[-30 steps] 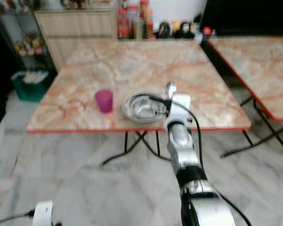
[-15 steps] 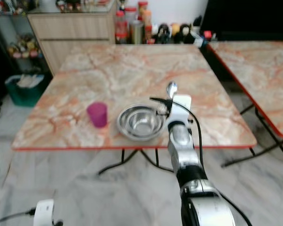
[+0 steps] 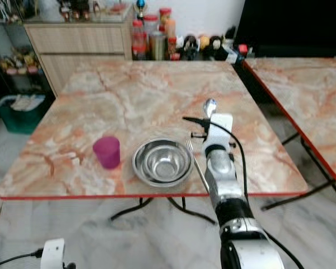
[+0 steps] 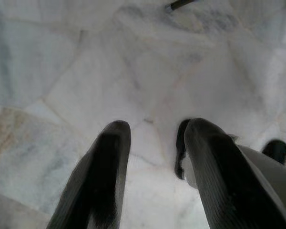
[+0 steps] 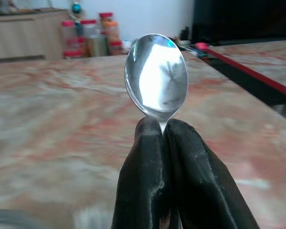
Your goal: Setting the table
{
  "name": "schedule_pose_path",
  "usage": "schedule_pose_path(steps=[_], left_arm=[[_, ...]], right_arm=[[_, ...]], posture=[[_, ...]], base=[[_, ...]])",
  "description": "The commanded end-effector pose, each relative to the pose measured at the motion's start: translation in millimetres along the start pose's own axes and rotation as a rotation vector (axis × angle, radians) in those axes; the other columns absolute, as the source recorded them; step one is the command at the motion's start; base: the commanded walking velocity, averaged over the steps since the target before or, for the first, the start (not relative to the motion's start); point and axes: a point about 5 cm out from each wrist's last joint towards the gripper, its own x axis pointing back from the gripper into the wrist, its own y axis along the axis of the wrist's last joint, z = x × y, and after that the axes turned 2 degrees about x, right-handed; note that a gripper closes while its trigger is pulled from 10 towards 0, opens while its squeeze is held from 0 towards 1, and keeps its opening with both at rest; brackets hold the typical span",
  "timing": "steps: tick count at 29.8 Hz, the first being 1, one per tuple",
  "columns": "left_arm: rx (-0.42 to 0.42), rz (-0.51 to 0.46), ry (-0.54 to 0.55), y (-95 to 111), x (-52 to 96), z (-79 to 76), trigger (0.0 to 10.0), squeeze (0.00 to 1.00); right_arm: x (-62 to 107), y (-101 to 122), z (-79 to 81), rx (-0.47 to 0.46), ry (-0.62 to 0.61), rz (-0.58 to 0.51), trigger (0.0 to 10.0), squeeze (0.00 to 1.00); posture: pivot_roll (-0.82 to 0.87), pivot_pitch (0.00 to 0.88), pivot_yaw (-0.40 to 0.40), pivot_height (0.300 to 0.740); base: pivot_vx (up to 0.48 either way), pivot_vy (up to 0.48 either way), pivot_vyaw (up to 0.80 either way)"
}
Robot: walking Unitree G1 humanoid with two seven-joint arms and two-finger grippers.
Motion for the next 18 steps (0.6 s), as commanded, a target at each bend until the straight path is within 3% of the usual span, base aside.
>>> schedule_pose_path(steps=[1,5,14,18], left_arm=[[0.003,0.024,-0.013,-8,0.8,-4.1,10.0,0.0],[0.003,0.023,-0.013,-8,0.8,-4.1,10.0,0.0],[-0.001,0.033,-0.018,-11,1.5,-4.3,10.0,0.0],[-0.002,0.037,-0.021,-13,1.7,-4.2,10.0,0.0]], right_arm=[[0.0,0,-7.6,0.008,-0.02,0.007,10.0,0.0],[-0.8,1,-14.0,0.019,-0.044,0.016,10.0,0.0],[-2.4,-18,-40.5,0.121,-0.02,0.194,10.0,0.0],[-2.8,-18,-43.1,0.126,-0.014,0.2,10.0,0.0]], posture=[[0.08,0.0,-0.02,0.728],[0.08,0.0,-0.02,0.728],[0.07,0.0,-0.02,0.728],[0.07,0.0,-0.021,0.728]], base=[[0.0,0.0,0.0],[0.0,0.0,0.0],[0.0,0.0,0.0],[0.0,0.0,0.0]])
